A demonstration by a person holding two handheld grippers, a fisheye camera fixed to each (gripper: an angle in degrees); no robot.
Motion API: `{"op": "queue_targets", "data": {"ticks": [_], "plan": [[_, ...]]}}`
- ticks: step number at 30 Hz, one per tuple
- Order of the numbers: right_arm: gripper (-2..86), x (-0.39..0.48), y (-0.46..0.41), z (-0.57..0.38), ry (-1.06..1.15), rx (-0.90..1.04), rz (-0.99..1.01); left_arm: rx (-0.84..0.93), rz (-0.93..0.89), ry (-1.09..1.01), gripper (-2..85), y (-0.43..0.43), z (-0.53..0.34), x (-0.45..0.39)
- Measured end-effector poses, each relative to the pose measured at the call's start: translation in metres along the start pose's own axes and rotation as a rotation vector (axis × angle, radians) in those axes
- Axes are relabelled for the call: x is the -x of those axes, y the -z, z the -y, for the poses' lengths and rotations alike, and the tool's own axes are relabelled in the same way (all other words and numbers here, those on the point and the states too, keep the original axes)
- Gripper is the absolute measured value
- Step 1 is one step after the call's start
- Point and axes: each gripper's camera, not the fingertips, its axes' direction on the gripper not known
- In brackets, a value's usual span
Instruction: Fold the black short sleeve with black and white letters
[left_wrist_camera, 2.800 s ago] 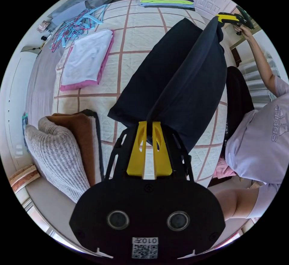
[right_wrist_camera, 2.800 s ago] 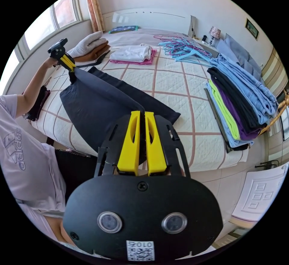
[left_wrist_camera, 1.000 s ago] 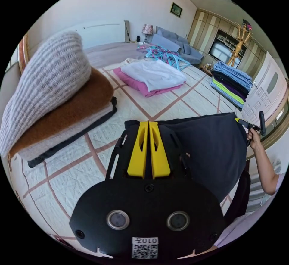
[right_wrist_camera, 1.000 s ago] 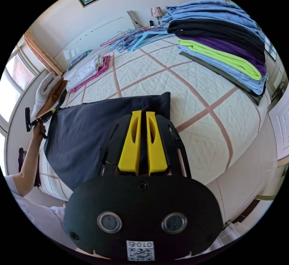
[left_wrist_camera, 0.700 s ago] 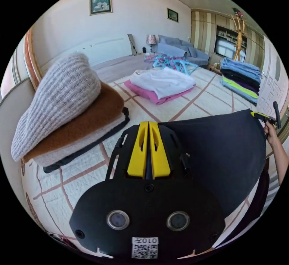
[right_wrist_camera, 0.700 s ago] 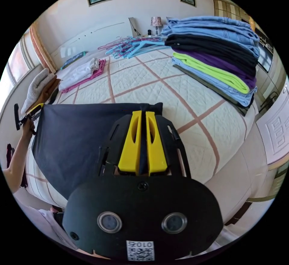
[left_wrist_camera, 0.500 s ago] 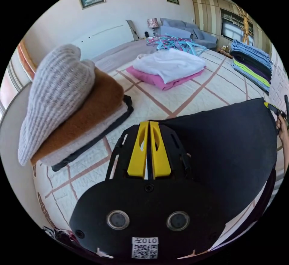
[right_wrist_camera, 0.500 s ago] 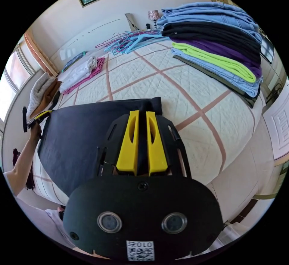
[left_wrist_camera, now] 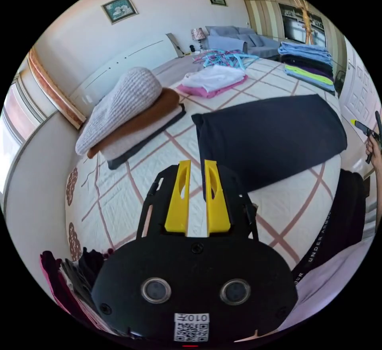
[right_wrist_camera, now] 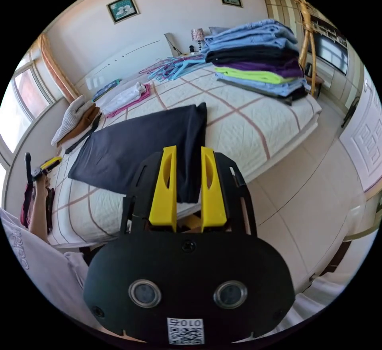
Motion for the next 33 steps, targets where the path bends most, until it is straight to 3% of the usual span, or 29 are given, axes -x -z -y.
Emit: {"op": "queue_targets", "data": {"ticks": [6,13,22,27,33], "plan": [[10.4,-0.016,-0.039,-0.006,-0.012,0.125,0.092,-0.083,-0.041,-0.168,8.1,0.016,-0.008,-0.031],[8.9,-0.016,-0.083,0.006,0.007,0.251,0.195,0.103,-0.140,-0.136,2.8,0.006,0.024,-0.051],[4.0,-0.038,-0.047,0.005,0.007,0.102,0.221,0.048,-0.201,-0.073,-0.1,0.071,0.038,-0.040],[4.4,-0.050,-0.089,-0.001,-0.011,0.194,0.252,0.131,-0.191,-0.067,0.4,0.066,0.043,-0.069],[11.6,-0.070,-0.061,-0.017,-0.080,0.069,0.231,0.029,0.062,0.055,3.4,0.163,0.040,-0.089]]}}
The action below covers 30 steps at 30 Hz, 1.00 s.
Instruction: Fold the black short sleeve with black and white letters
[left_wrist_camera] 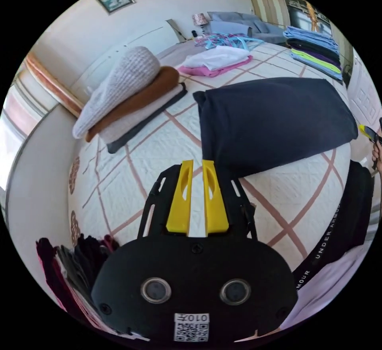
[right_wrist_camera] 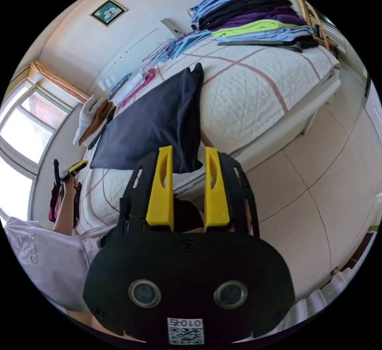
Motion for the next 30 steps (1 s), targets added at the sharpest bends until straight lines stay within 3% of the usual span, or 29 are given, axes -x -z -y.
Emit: {"op": "queue_targets", "data": {"ticks": [3,5,11,19,30], "plan": [[12.7,-0.015,-0.008,-0.005,-0.041,0.009,0.082,-0.187,0.013,-0.035,5.5,0.063,-0.011,-0.035],[13.4,-0.019,-0.021,-0.003,-0.045,0.042,0.098,-0.348,-0.008,-0.172,6.8,0.103,-0.013,-0.093],[14.8,-0.034,-0.056,0.013,-0.049,0.141,0.142,-0.560,-0.107,-0.456,8.4,0.162,0.000,-0.234],[5.5,-0.055,-0.048,0.007,-0.039,0.077,0.310,-0.567,-0.289,-0.647,10.3,0.198,0.041,-0.359],[4.6,-0.049,0.012,0.026,0.099,0.118,0.336,-0.604,-0.184,-0.885,9.5,0.236,0.093,-0.548]]}}
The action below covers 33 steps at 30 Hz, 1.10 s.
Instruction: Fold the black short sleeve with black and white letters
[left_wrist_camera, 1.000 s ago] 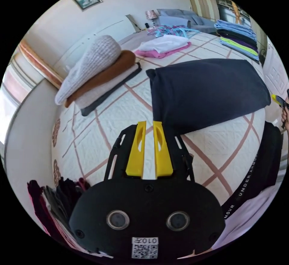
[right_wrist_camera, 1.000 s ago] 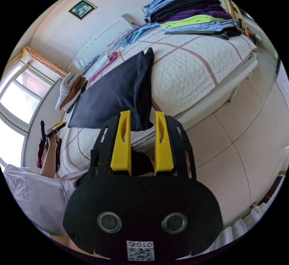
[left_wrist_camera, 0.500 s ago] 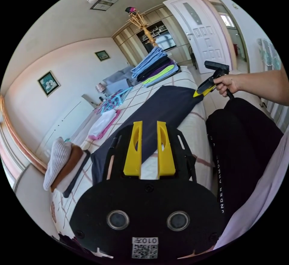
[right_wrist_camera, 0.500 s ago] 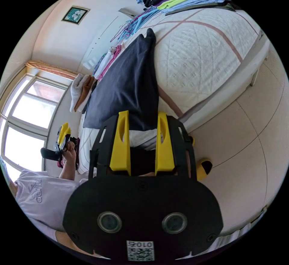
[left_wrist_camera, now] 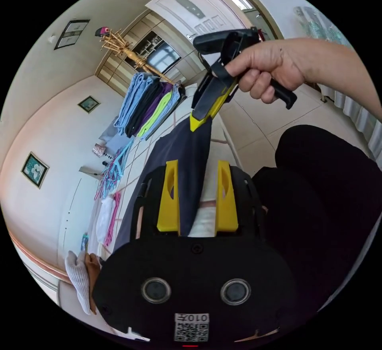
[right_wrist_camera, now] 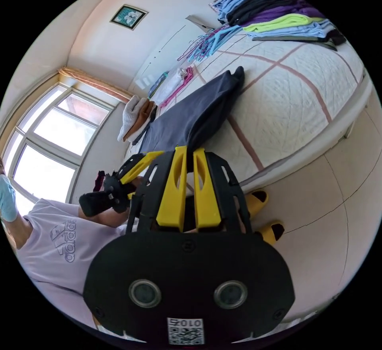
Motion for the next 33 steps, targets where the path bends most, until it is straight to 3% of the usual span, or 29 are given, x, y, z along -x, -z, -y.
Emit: {"op": "queue_targets", "data": {"ticks": [5,7,11,21,28,33], "plan": [[5.2,-0.013,0.013,-0.001,0.062,0.030,0.035,0.071,0.076,0.009,4.2,-0.032,0.044,-0.012],[6.5,-0.029,0.022,-0.001,0.052,0.020,0.019,0.079,0.029,0.054,2.0,-0.035,0.049,-0.003],[11.9,-0.088,0.045,0.014,-0.028,-0.021,0.268,0.044,-0.075,0.205,0.0,-0.026,0.048,0.027],[13.8,-0.140,0.026,0.056,-0.128,-0.026,0.544,-0.027,-0.149,0.359,-0.3,-0.011,0.038,0.068],[13.2,-0.138,0.027,0.103,-0.150,-0.040,0.581,-0.067,-0.152,0.373,-0.4,-0.017,0.022,0.071],[10.2,-0.116,0.026,0.131,-0.173,-0.023,0.461,-0.090,-0.173,0.401,-0.4,-0.021,-0.001,0.076]]}}
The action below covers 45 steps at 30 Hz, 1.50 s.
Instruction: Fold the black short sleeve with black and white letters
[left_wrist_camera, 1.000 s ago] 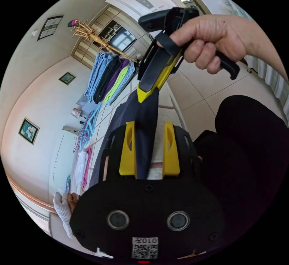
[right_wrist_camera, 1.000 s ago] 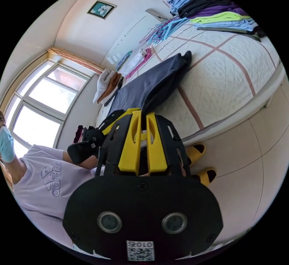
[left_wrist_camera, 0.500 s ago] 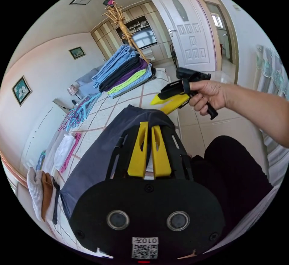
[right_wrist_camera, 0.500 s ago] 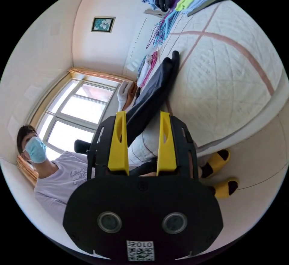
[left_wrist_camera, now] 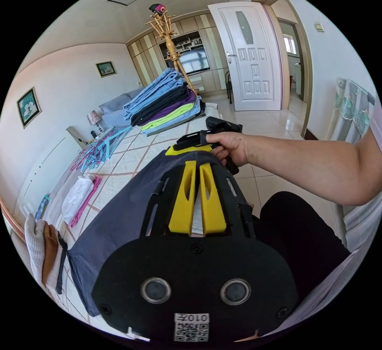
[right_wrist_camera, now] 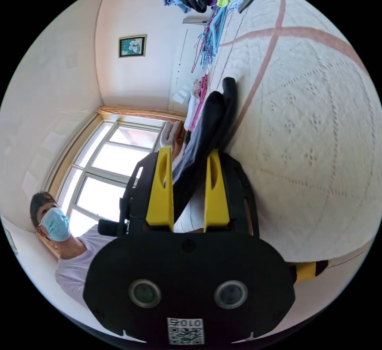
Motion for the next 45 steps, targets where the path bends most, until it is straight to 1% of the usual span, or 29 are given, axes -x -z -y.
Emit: {"op": "queue_targets", "data": {"ticks": [3,7,9,13,15,16,18,20,23,25,27,28,30,31,32,33,34,35,36,38,39,41,45], "plan": [[6.7,0.020,-0.002,0.002,0.012,0.004,-0.081,0.002,-0.015,0.011,-0.4,0.000,-0.012,0.009],[4.6,0.062,0.008,0.002,0.044,-0.012,-0.180,-0.006,-0.049,0.020,-0.4,0.002,-0.031,0.019],[4.3,0.103,0.011,0.006,0.093,0.014,-0.277,-0.021,-0.063,0.034,-0.4,0.006,-0.037,0.025],[4.2,0.185,0.020,0.004,0.211,0.005,-0.414,-0.093,-0.131,0.096,-0.4,0.024,-0.050,0.038],[4.2,0.224,0.025,0.003,0.250,0.018,-0.532,-0.125,-0.174,0.141,-0.4,0.028,-0.060,0.044],[4.2,0.228,0.026,0.004,0.241,0.025,-0.548,-0.132,-0.220,0.184,-0.4,0.024,-0.069,0.050],[4.2,0.229,0.027,0.008,0.129,0.071,-0.575,-0.118,-0.293,0.246,-0.3,0.010,-0.088,0.061],[4.2,0.239,0.022,0.006,0.089,0.076,-0.597,-0.109,-0.413,0.366,-0.3,-0.005,-0.122,0.089],[4.1,0.281,0.004,0.009,0.105,0.068,-0.666,-0.179,-0.472,0.490,-0.3,0.001,-0.173,0.135],[4.1,0.315,-0.014,0.018,0.129,0.076,-0.705,-0.236,-0.460,0.551,-0.3,0.014,-0.204,0.167],[4.2,0.374,-0.056,0.037,0.220,0.111,-0.750,-0.278,-0.436,0.622,-0.3,0.032,-0.239,0.204],[4.2,0.390,-0.070,0.043,0.252,0.127,-0.766,-0.307,-0.426,0.683,-0.3,0.046,-0.266,0.230],[4.3,0.451,-0.140,0.063,0.380,0.214,-0.832,-0.357,-0.416,0.790,-0.3,0.067,-0.313,0.271],[4.3,0.464,-0.160,0.067,0.410,0.240,-0.848,-0.385,-0.403,0.864,-0.3,0.081,-0.348,0.296],[4.3,0.486,-0.201,0.077,0.462,0.293,-0.875,-0.406,-0.381,0.938,-0.3,0.093,-0.385,0.318],[4.3,0.500,-0.244,0.087,0.499,0.360,-0.889,-0.410,-0.369,0.973,-0.3,0.098,-0.404,0.327],[4.3,0.504,-0.266,0.091,0.513,0.398,-0.891,-0.398,-0.329,1.046,-0.3,0.104,-0.441,0.344],[4.3,0.505,-0.310,0.101,0.528,0.479,-0.901,-0.375,-0.302,1.137,-0.3,0.106,-0.479,0.357],[4.2,0.497,-0.352,0.109,0.520,0.556,-0.917,-0.360,-0.296,1.188,-0.3,0.104,-0.498,0.363],[4.2,0.479,-0.403,0.115,0.475,0.647,-0.965,-0.293,-0.303,1.352,-0.2,0.092,-0.565,0.377],[4.2,0.470,-0.428,0.116,0.465,0.681,-0.998,-0.284,-0.308,1.377,-0.2,0.090,-0.577,0.379],[4.2,0.463,-0.446,0.118,0.434,0.673,-1.001,-0.263,-0.332,1.410,-0.1,0.083,-0.611,0.386],[5.1,0.466,-0.456,0.129,0.363,0.654,-0.943,-0.234,-0.317,1.372,0.4,0.079,-0.632,0.396]]}}
